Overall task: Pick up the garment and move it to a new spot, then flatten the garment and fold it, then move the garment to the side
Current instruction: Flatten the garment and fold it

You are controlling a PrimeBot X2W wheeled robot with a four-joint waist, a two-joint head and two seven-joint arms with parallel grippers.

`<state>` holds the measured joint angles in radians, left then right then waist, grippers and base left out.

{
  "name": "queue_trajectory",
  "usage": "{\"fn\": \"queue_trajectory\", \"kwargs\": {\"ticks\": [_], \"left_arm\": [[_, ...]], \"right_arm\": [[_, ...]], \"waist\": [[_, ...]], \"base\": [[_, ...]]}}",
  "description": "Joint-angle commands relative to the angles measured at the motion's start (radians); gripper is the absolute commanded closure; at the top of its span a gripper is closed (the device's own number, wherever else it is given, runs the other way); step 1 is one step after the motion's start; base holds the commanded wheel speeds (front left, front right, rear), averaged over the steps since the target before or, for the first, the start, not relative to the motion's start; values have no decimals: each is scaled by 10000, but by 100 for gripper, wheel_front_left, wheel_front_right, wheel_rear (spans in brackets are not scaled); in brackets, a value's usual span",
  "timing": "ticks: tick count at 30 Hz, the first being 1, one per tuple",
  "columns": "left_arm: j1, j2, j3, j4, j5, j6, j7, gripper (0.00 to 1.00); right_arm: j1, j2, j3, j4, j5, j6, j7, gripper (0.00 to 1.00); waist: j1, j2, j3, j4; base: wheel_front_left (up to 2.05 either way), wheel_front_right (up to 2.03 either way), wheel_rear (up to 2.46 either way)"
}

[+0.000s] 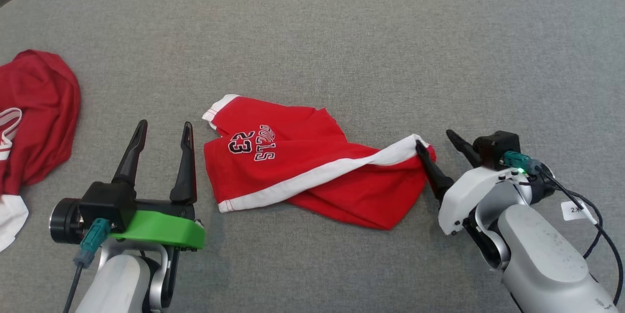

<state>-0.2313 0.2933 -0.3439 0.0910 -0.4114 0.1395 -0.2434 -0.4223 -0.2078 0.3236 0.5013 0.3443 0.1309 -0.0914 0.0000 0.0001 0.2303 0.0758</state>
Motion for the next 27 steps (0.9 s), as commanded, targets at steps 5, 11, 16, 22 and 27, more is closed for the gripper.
{"fn": "queue_trajectory", "kwargs": {"ticks": [5, 11, 16, 22, 27], "left_arm": [[-253, -17, 29, 117, 123, -8, -69, 0], [-355, -84, 29, 197, 127, -14, -134, 0], [-441, -136, 58, 242, 116, -39, -138, 0], [-477, -216, 79, 288, 131, -47, -178, 0], [-464, -284, 113, 315, 129, -101, -198, 0]], "right_arm": [[-366, -572, 1498, 361, 1230, -3, 727, 0], [-488, -1288, 2703, 74, 2393, -3, 1070, 100], [-886, -1573, 2459, -235, 2398, -3, 331, 100], [-1477, -1880, 1116, -222, 1496, -4, -365, 100], [-1540, -1630, -519, -465, 52, -3, -931, 100]], "waist": [[0, -1, 181, 96], [0, -1, 320, 30], [0, -1, 369, -30], [0, -1, 375, -74], [0, -1, 427, -85]], "base": [[0, 0, 0], [0, 0, 0], [0, 0, 0], [0, 0, 0], [0, 0, 0]]}}
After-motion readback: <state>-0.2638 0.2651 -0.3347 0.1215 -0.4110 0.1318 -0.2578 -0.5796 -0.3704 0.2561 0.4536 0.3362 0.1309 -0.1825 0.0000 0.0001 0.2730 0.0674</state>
